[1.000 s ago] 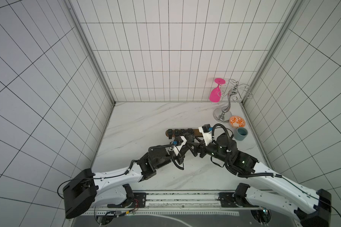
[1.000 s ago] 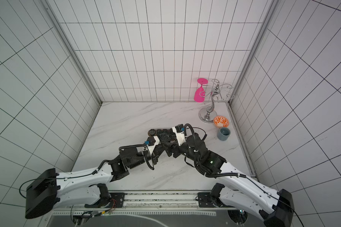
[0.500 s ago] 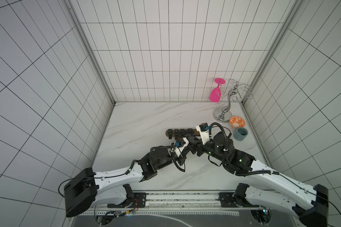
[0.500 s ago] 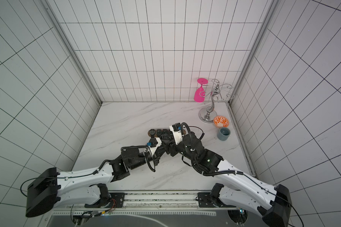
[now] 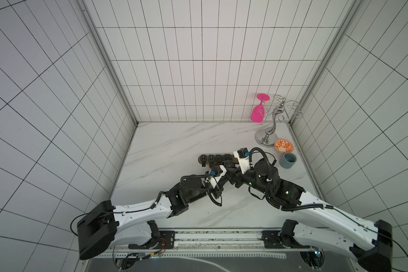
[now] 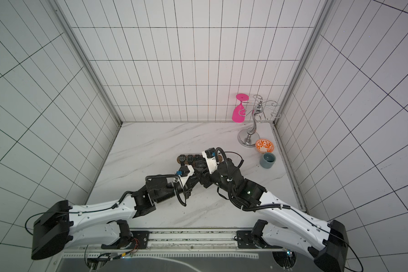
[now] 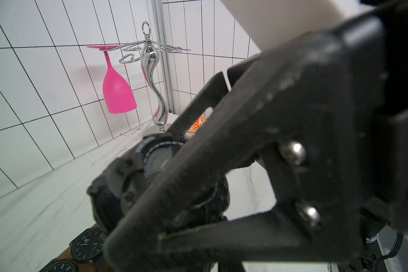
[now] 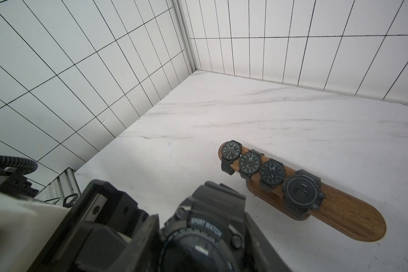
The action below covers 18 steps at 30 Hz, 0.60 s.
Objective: Place watch on stand
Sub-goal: Place the watch on the stand.
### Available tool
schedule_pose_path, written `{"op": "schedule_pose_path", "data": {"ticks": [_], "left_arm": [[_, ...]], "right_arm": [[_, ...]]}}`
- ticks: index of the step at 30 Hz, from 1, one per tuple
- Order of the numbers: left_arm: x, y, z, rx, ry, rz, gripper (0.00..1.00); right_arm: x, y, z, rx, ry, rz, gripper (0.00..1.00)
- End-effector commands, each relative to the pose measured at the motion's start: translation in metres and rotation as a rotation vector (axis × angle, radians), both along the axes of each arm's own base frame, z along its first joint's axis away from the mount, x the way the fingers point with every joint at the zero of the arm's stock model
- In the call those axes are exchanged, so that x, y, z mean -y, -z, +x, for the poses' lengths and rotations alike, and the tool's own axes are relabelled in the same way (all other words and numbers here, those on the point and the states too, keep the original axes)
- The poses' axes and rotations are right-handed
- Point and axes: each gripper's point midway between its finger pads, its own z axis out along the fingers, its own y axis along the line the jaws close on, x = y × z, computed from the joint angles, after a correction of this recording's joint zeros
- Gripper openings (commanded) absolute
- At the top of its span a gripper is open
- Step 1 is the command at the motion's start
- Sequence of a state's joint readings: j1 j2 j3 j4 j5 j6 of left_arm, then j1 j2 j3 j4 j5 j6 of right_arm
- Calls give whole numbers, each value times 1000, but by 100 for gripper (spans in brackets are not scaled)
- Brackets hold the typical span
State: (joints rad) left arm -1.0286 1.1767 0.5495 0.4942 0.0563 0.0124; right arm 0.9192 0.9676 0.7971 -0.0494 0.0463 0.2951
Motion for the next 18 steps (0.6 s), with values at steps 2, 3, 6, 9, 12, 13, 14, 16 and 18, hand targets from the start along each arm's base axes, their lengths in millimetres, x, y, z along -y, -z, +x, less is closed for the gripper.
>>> {"op": "schedule_pose_path", "data": {"ticks": [2, 3, 6, 9, 12, 13, 14, 16, 18], "left_arm": [[0, -17, 4, 30, -23, -31, 9], [0, -17, 4, 30, -29, -32, 12], [-6, -17, 9, 15, -72, -43, 25], [-13, -18, 12, 12, -102, -54, 32], [-20, -21, 14, 5, -139, -73, 37], [-23, -21, 15, 6, -148, -76, 39], [-26, -22, 17, 8, -168, -80, 43], [-37, -22, 25, -3, -242, -93, 50], [-50, -24, 38, -21, -306, -112, 53]], "right_arm": [[6, -51, 9, 65, 67, 79, 43], [8, -51, 10, 64, 75, 80, 43], [14, -49, 16, 56, 98, 80, 43], [25, -46, 24, 48, 125, 82, 43], [37, -42, 32, 50, 159, 72, 43], [41, -41, 35, 53, 170, 66, 43], [45, -38, 39, 51, 183, 55, 43], [54, -33, 47, 53, 210, 37, 43], [63, -26, 56, 53, 239, 13, 43]]}}
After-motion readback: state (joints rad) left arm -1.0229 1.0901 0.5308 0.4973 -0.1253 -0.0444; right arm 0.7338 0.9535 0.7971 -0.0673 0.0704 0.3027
